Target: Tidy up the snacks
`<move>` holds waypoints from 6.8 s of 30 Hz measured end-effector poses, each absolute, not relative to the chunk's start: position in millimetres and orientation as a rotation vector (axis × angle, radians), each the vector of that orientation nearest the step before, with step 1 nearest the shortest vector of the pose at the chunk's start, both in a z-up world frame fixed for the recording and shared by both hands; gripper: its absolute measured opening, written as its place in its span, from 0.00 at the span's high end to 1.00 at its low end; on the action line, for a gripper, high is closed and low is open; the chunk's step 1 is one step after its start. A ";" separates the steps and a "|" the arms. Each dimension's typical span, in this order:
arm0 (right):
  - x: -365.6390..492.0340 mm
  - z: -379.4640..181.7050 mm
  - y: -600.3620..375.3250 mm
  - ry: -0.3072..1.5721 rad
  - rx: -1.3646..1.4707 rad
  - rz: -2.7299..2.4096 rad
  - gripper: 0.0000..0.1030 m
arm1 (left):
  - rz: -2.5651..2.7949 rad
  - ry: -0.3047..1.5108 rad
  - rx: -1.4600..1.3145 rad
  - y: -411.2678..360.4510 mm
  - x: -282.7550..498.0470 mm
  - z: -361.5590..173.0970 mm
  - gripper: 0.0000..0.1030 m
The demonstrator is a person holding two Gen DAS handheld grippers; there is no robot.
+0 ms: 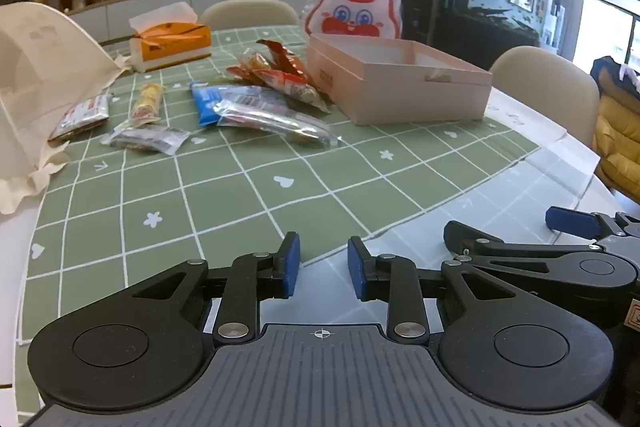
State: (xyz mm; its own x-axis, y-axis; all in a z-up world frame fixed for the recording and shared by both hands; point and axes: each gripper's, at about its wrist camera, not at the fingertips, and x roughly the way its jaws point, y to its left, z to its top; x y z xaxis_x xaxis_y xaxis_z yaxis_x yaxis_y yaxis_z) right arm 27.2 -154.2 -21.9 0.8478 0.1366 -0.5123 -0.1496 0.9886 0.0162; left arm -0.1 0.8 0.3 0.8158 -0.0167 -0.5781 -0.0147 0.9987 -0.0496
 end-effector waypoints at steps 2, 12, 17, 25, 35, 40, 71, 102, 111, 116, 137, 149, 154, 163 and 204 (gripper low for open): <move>27.6 -21.9 -154.1 0.542 -0.024 0.151 0.00 | 0.000 0.618 -0.050 0.7 0.0 0.3 0.70; 19.7 -21.4 -156.5 0.542 -0.030 0.164 0.00 | -0.003 0.617 -0.059 1.1 0.1 0.5 0.70; 26.9 -21.8 -156.1 0.549 -0.024 0.149 0.00 | -0.004 0.617 -0.061 1.4 0.0 0.6 0.70; 27.0 -22.1 -155.7 0.546 -0.025 0.151 0.00 | -0.004 0.617 -0.061 1.6 0.1 0.6 0.70; 27.0 -22.2 -155.9 0.546 -0.025 0.151 0.00 | -0.004 0.616 -0.062 1.6 0.0 0.6 0.70; 26.1 -21.8 -156.5 0.547 -0.026 0.152 0.00 | -0.005 0.616 -0.063 1.7 0.0 0.6 0.70; 26.5 -22.4 -156.8 0.546 -0.026 0.152 0.00 | -0.006 0.615 -0.065 3.6 -0.6 2.4 0.70; 50.9 -5.0 -168.2 0.743 -0.125 0.338 0.00 | -0.081 0.744 -0.122 25.9 25.4 19.9 0.72; 94.5 8.3 -139.2 0.806 -0.188 0.328 0.03 | -0.028 0.656 -0.148 90.1 59.9 55.5 0.72; 121.6 32.6 -90.8 0.697 -0.200 0.312 0.03 | -0.085 0.683 -0.313 153.6 71.1 50.3 0.72; 246.3 20.4 151.5 0.778 -0.101 0.613 0.36 | 0.192 0.518 -0.601 287.3 83.2 50.5 0.74; 251.2 15.7 198.9 0.887 -0.049 0.851 0.75 | 0.201 0.473 -0.647 303.0 65.8 57.5 0.74; 246.7 31.4 181.5 0.873 -0.050 0.848 0.89 | 0.192 0.495 -0.657 302.0 70.5 52.5 0.74; 252.2 41.1 97.7 0.831 -0.020 0.715 0.96 | 0.163 0.557 -0.639 289.2 89.3 40.5 0.74; 224.8 17.5 44.1 0.710 -0.085 0.481 0.32 | 0.116 0.688 -0.700 266.9 102.4 27.0 0.74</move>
